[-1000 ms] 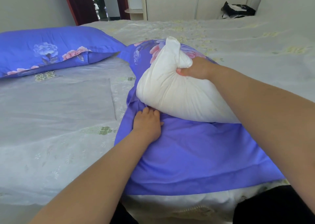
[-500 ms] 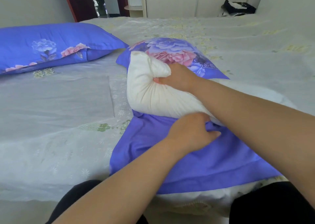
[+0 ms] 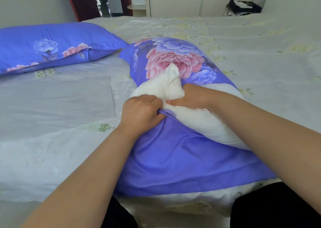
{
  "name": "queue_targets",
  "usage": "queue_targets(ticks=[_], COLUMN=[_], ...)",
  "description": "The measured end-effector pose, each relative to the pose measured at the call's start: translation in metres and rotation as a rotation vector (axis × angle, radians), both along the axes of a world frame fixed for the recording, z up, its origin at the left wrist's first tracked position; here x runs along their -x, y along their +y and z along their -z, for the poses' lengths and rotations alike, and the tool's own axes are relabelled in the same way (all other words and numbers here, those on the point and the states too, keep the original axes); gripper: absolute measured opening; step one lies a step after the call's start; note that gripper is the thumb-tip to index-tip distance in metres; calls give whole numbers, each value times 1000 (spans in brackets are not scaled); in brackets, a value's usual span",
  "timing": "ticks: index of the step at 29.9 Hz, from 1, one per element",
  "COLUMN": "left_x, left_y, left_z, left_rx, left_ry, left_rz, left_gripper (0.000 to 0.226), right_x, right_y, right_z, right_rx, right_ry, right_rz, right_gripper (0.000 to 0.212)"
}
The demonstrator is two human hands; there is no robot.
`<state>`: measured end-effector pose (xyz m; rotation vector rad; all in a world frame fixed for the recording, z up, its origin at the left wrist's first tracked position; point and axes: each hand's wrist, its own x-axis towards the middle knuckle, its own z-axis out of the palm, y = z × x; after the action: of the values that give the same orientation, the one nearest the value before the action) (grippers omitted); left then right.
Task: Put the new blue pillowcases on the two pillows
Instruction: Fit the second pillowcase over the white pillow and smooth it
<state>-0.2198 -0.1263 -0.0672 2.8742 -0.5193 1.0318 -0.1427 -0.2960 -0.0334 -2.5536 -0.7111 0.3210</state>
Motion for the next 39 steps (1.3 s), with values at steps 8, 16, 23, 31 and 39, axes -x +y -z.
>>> queue_targets(ticks=[8, 16, 23, 31, 39], left_x=[5, 14, 13, 19, 2], left_y=[-24, -24, -2, -15, -32], left_z=[-15, -3, -7, -35, -29], left_rx=[59, 336, 408, -202, 66], left_ry=[-90, 190, 667, 147, 63], left_rz=[-34, 134, 170, 119, 60], left_gripper=[42, 37, 42, 15, 31], right_x=[24, 47, 49, 43, 43], right_y=[-12, -26, -42, -34, -33], right_z=[9, 7, -2, 6, 9], right_rx=[352, 28, -307, 8, 124], right_ry=[-195, -56, -185, 23, 82], right_rz=[-81, 7, -122, -174, -209], right_gripper=[21, 23, 43, 29, 26])
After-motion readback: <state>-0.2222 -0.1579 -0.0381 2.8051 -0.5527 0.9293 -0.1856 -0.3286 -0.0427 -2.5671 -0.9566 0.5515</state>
